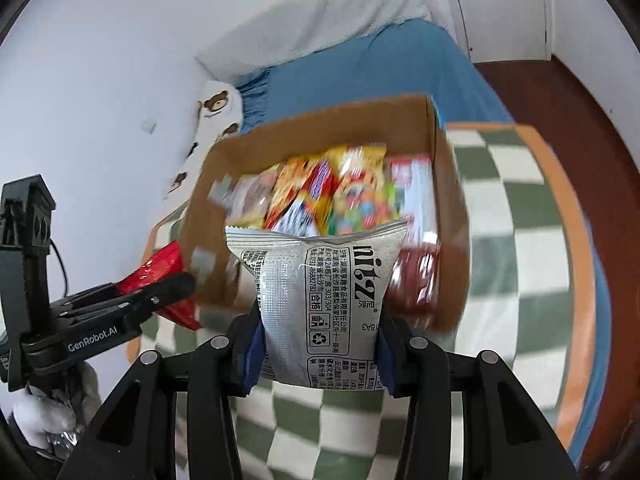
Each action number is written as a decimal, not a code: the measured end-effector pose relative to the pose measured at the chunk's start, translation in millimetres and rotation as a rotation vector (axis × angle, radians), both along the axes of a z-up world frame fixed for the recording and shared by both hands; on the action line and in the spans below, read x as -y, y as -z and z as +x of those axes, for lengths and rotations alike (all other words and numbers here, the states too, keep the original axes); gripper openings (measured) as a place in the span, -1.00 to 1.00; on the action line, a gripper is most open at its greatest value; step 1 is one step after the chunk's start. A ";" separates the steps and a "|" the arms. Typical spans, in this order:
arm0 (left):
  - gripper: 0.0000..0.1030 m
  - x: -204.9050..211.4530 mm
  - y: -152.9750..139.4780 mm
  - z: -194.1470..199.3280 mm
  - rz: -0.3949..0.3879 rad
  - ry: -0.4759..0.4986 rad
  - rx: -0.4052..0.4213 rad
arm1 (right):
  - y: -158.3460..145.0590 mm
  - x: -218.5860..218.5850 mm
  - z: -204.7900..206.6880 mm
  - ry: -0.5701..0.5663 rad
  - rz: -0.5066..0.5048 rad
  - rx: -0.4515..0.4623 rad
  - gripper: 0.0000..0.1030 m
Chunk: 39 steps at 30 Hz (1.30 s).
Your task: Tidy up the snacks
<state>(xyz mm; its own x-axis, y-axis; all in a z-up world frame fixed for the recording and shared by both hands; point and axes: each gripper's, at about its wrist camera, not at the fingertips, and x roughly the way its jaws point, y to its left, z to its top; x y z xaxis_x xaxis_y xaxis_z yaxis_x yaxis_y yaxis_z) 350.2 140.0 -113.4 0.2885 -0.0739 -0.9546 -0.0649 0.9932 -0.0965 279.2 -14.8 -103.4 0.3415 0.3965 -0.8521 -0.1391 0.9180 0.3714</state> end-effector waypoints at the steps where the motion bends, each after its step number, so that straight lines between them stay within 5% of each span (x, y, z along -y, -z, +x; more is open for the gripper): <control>1: -0.22 -6.1 8.5 12.3 0.019 -0.007 -0.017 | 2.6 0.0 11.8 0.005 -0.021 -0.005 -0.07; 13: -0.14 -40.6 88.7 74.2 0.100 -0.047 -0.186 | 74.4 -10.8 97.8 0.041 -0.166 -0.131 -0.06; 14: 0.00 -42.2 93.0 74.9 0.086 -0.058 -0.196 | 80.8 -12.0 99.2 0.043 -0.178 -0.138 -0.03; 16: 0.13 -41.9 96.1 75.9 0.078 -0.066 -0.195 | 89.2 -12.9 101.7 0.048 -0.208 -0.169 0.37; 17: 0.42 -39.6 95.4 76.5 0.077 -0.059 -0.188 | 93.5 -12.8 102.8 0.051 -0.218 -0.181 0.72; 19: 0.86 -36.3 94.7 77.5 0.078 -0.053 -0.180 | 97.3 -13.5 102.9 0.046 -0.216 -0.187 0.73; 35: 0.95 -14.8 68.5 60.9 0.030 -0.046 -0.106 | 73.4 -24.9 89.8 0.049 -0.340 -0.109 0.94; 39: 0.95 -4.0 52.6 48.2 0.068 -0.032 -0.062 | 59.3 -22.2 80.0 0.057 -0.344 -0.076 0.94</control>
<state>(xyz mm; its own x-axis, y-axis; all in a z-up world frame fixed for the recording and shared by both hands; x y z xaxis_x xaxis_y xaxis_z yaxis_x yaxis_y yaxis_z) 398.4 144.0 -166.0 0.2298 0.0001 -0.9732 -0.1002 0.9947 -0.0236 359.2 7.4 -162.7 0.2853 0.0642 -0.9563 -0.0675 0.9966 0.0468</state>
